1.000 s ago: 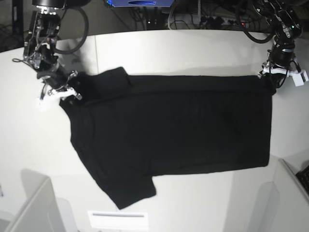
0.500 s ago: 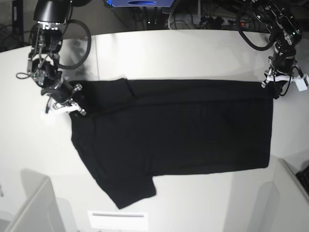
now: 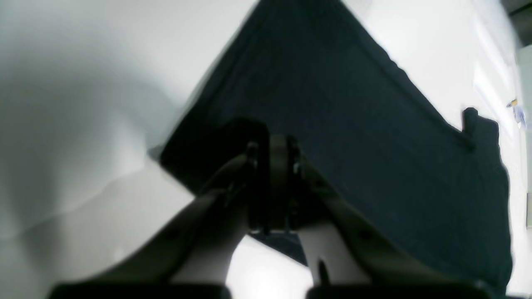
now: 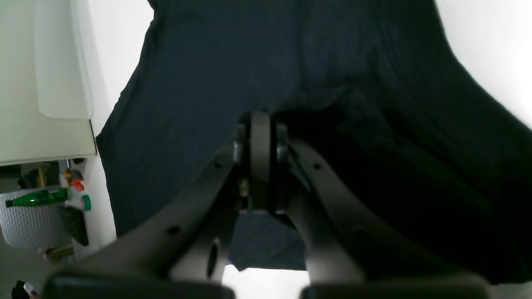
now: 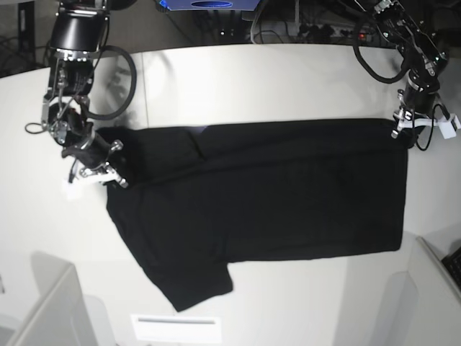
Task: Fold the T-shirt properly
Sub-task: 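Lower the shirt with both grippers and release the shoulder corners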
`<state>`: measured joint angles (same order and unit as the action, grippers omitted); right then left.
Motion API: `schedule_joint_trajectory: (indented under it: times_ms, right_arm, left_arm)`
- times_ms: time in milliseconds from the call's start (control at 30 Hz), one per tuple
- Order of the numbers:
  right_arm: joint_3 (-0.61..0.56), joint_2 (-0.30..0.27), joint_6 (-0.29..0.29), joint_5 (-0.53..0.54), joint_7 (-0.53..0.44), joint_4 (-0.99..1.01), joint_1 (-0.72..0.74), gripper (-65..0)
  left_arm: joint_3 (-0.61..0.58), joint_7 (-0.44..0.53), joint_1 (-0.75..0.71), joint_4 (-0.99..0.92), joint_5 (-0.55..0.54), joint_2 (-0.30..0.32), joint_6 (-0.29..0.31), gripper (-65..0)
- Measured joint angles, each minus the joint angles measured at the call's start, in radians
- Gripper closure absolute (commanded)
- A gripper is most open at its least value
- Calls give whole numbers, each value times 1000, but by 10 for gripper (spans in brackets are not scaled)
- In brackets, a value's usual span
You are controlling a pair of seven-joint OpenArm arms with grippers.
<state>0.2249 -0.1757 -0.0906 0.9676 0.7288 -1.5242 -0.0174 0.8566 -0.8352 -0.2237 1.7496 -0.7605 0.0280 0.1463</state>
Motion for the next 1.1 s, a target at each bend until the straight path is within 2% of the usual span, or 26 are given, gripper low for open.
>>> schedule_joint_trajectory:
  times_ms: [167, 367, 500, 700, 800, 1100]
  right_arm:
    - [0, 0, 0, 0, -2, 40, 11, 0]
    - [0, 6, 1, -94, 5, 55, 41, 0]
    - [-1, 7, 2, -103, 6, 56, 50, 0]
    - [-27, 5, 1, -106, -5, 79, 74, 0]
    - [-83, 3, 1, -108, -4, 98, 74, 0]
    - [-78, 4, 0, -108, -10, 100, 77, 0]
  left_arm:
    - [-4, -7, 18, -5, 8, 2, -18, 0]
    - [-8, 0, 57, -31, 0, 2, -16, 0]
    - [-10, -4, 67, -42, 12, 15, -19, 0]
    - [-39, 0, 100, -52, 90, 15, -16, 0]
    - [-37, 0, 95, -52, 96, 16, -18, 0]
    - [-28, 2, 101, -119, 101, 17, -19, 0]
